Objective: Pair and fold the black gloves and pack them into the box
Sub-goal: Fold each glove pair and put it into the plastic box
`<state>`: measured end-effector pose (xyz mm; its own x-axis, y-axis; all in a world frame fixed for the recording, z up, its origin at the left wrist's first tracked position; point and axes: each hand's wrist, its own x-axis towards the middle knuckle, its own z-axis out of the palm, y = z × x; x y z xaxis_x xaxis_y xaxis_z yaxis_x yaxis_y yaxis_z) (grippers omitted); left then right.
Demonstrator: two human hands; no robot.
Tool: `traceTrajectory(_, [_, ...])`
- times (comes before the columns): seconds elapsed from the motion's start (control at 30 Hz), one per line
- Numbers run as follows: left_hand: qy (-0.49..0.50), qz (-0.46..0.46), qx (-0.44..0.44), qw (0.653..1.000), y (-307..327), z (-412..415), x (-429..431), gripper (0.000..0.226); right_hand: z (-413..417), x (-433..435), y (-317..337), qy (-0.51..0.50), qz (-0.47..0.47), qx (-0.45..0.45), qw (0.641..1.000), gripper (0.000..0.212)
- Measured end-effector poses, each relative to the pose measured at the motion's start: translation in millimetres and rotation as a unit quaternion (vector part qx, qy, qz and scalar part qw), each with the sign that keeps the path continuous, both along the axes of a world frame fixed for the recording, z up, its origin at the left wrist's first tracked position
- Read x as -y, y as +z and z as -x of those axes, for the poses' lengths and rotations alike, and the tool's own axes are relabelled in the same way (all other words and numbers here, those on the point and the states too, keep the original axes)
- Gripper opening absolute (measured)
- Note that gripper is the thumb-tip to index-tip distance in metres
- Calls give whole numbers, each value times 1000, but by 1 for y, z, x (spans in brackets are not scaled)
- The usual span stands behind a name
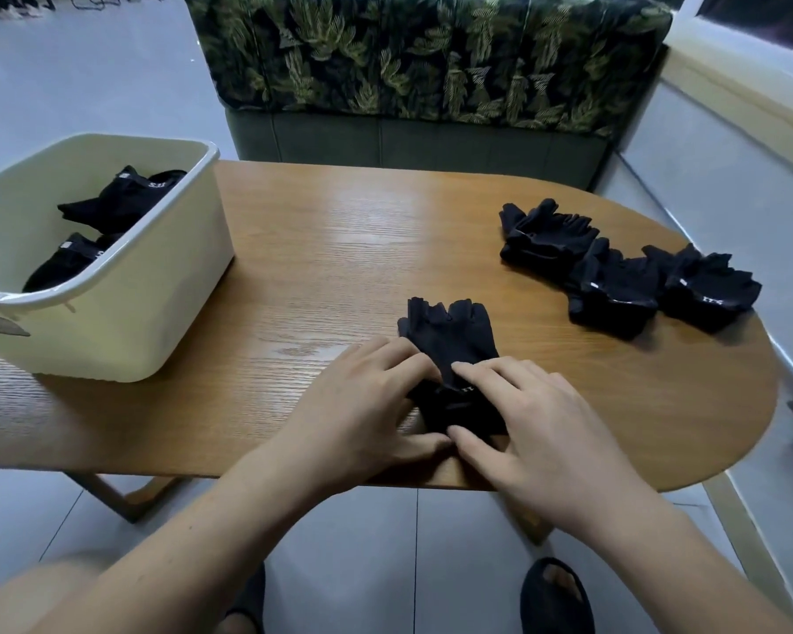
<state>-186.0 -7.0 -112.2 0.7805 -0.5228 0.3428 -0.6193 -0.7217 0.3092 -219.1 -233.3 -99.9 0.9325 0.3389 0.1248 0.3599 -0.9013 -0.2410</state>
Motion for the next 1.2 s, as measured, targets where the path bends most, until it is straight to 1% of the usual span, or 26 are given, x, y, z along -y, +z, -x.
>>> traceTrajectory(0.13, [8, -9, 18, 1000, -2, -3, -1, 33, -7, 15, 6, 39, -54, -41, 997, 72])
traceTrajectory(0.2, [3, -5, 25, 1000, -4, -5, -2, 27, -10, 21, 6, 50, -82, -54, 994, 73])
traceTrajectory(0.27, [-5, 5, 31, 999, -3, -6, -4, 20, -13, 23, 5, 62, -99, -52, 992, 65])
traceTrajectory(0.33, [-8, 14, 31, 999, -2, -6, -7, 18, -15, 24, 3, 75, -107, -39, 991, 51])
traceTrajectory(0.5, [28, 26, -47, 998, 4, -5, -10, 32, -17, 22, -4, 88, -142, -13, 986, 26])
traceTrajectory(0.6, [53, 100, -94, 989, 3, -2, -11, 29, -20, 21, -8, 50, -206, -23, 977, 8])
traceTrajectory(0.67, [51, 165, -150, 973, 4, -1, -11, 30, -21, 21, -9, 25, -240, -17, 970, 12])
traceTrajectory(0.73, [44, 197, -191, 961, 5, -1, -9, 48, -22, 19, -8, 14, -267, -26, 963, 15])
traceTrajectory(0.8, [38, 197, -208, 957, 5, -3, -8, 65, -22, 17, -6, 2, -303, -45, 952, 13])
traceTrajectory(0.87, [42, 192, -223, 955, 4, -5, -7, 73, -22, 14, -5, -15, -339, -59, 939, 12])
traceTrajectory(0.9, [49, 185, -225, 955, 3, -5, -7, 74, -22, 14, -5, -24, -351, -64, 934, 10])
traceTrajectory(0.93, [56, 182, -219, 957, 2, -6, -6, 69, -22, 13, -5, -30, -357, -68, 931, 8])
traceTrajectory(1.0, [71, 198, -198, 958, -1, -9, -4, 50, -23, 13, -4, -38, -352, -70, 933, 4])
traceTrajectory(1.03, [80, 208, -192, 956, -3, -9, -3, 42, -22, 12, -3, -41, -344, -70, 935, 9])
traceTrajectory(1.1, [100, 210, -186, 955, -5, -11, 0, 34, -20, 10, -1, -41, -334, -70, 939, 19])
traceTrajectory(1.2, [115, 188, -188, 957, -6, -13, 3, 21, -22, 7, -4, -61, -355, -58, 931, 19])
